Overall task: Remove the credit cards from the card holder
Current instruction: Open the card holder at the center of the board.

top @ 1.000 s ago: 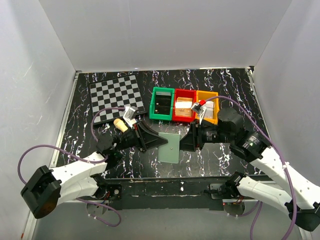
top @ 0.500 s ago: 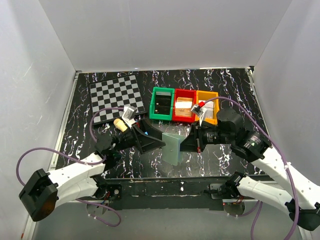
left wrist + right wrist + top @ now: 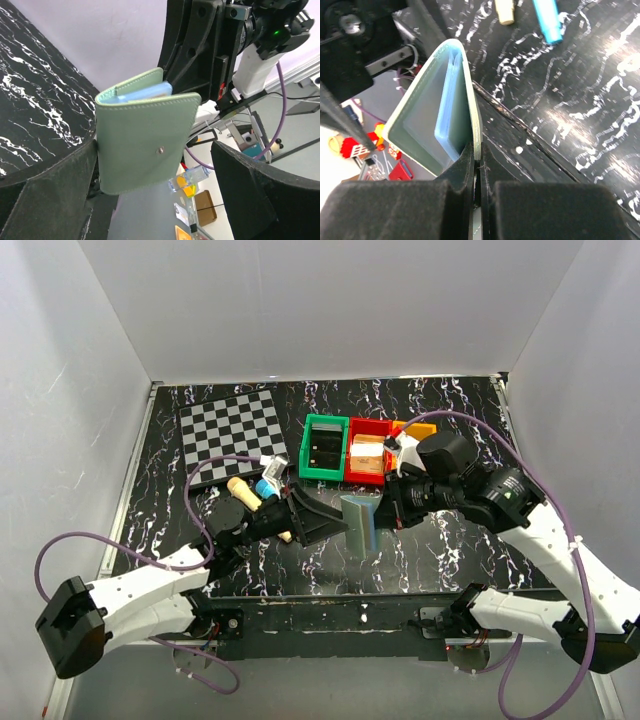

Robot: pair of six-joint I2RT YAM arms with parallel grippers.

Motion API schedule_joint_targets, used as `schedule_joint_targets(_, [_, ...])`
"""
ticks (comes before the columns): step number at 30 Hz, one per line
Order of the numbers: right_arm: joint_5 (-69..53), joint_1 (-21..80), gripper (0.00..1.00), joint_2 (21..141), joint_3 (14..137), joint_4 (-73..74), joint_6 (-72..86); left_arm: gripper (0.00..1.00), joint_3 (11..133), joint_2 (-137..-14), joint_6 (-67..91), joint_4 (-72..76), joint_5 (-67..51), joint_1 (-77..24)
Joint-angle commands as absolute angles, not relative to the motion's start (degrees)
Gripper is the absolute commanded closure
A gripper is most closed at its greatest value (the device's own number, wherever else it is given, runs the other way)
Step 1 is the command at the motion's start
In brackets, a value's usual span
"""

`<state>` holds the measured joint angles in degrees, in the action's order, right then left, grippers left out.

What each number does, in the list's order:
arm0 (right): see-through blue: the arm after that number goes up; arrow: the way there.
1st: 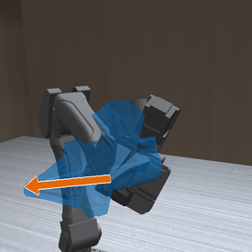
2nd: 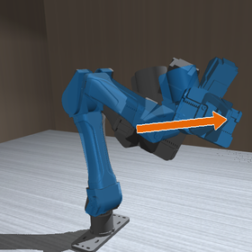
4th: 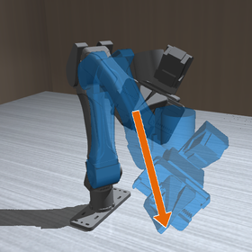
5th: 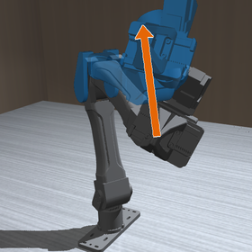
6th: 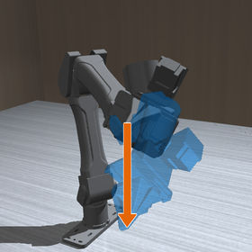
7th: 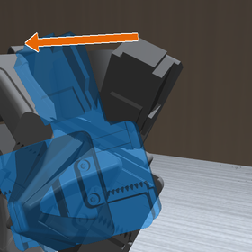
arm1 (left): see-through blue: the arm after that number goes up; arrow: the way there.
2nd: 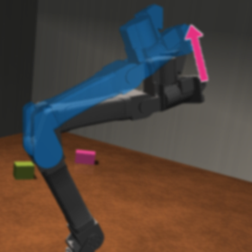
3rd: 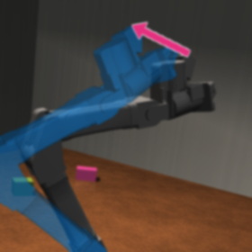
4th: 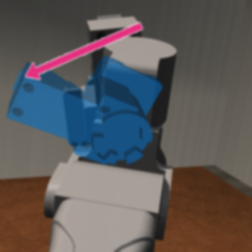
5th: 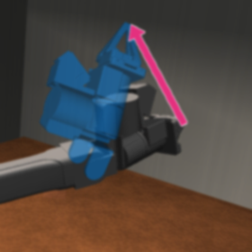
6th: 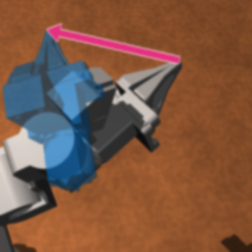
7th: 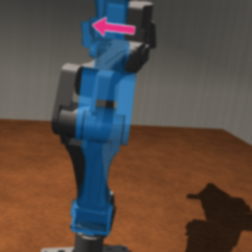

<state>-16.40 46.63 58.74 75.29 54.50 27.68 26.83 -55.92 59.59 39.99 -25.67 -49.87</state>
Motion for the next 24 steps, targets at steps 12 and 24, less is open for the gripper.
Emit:
schedule_joint_targets(12, [-7.9,46.8,0.99,63.6,86.7,72.1,26.7,0.02,24.6,-64.5,59.4,53.8,-18.8,-52.3])
schedule_joint_targets(24, [-15.7,44.3,0.99,60.8,81.1,65.1,30.1,0.07,23.7,-65.5,60.4,56.0,-21.4,-53.1])
